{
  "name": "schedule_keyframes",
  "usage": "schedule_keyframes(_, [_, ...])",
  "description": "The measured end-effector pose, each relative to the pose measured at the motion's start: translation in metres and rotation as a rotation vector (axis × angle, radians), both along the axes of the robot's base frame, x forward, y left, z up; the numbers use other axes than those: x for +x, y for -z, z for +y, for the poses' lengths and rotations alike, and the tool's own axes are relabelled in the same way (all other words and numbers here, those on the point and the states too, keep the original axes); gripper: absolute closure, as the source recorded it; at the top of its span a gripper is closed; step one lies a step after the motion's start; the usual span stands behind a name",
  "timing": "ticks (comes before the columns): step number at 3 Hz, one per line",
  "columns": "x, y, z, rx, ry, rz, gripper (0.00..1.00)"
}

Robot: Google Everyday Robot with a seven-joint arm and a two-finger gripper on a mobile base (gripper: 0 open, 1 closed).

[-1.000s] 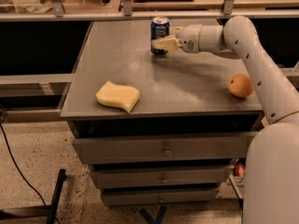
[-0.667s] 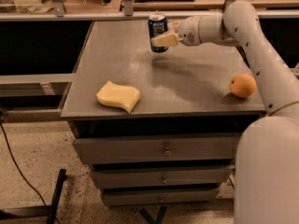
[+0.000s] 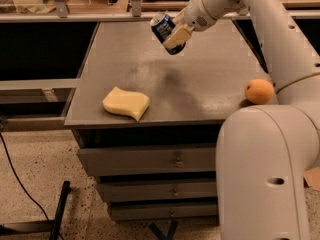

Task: Knock pepsi can over

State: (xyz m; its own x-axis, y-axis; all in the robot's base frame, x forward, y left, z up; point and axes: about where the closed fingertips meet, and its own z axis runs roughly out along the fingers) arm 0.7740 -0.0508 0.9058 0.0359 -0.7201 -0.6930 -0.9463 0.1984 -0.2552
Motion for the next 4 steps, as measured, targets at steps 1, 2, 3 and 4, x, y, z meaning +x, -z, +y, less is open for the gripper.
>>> schedule_keyframes(1, [-0.015, -0.001, -0.009, -0.228, -0.045, -0.002, 1.00])
schedule_keyframes(2, [-0.020, -0.002, -0.023, -0.408, -0.054, -0.023, 1.00])
schedule_keyframes(3, [-0.026, 0.003, -0.030, -0.495, -0.072, -0.017, 0.84])
schedule_keyframes(4, [-0.036, 0.025, -0.030, -0.537, -0.121, 0.041, 0.59])
